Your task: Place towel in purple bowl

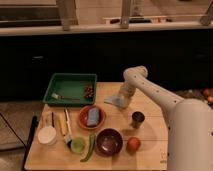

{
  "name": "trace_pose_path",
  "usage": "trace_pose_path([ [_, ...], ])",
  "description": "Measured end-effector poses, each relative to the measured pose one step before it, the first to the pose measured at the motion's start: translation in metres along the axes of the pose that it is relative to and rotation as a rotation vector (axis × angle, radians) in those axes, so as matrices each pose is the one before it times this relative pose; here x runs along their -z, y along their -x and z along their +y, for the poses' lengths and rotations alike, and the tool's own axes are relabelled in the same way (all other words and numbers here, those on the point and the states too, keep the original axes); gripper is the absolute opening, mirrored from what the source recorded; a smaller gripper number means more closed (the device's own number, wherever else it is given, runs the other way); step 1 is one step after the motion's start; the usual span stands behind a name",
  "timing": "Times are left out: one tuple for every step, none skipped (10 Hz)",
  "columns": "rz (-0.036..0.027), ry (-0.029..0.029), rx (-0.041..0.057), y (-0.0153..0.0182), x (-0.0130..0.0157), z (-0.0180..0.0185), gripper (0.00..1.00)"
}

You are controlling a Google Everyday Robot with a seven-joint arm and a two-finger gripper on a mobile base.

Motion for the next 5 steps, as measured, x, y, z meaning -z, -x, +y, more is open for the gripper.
trace_pose_path([
  [0.00064, -0.00112, 0.00878, 0.00370, 0.00163, -0.00167, 0.52],
  [0.00248, -0.00197, 0.00805, 0.00261, 0.00190, -0.00266, 0.64],
  [0.00289, -0.00130, -0.00071, -0.00123, 0.00163, -0.00141, 0.74],
  [0.00038, 0.00113, 0.00397, 0.00126, 0.00010, -0.00219, 0.78],
  [0.00088, 0.00169, 0.01077, 0.00331, -0.00010, -0.00571, 0.80],
])
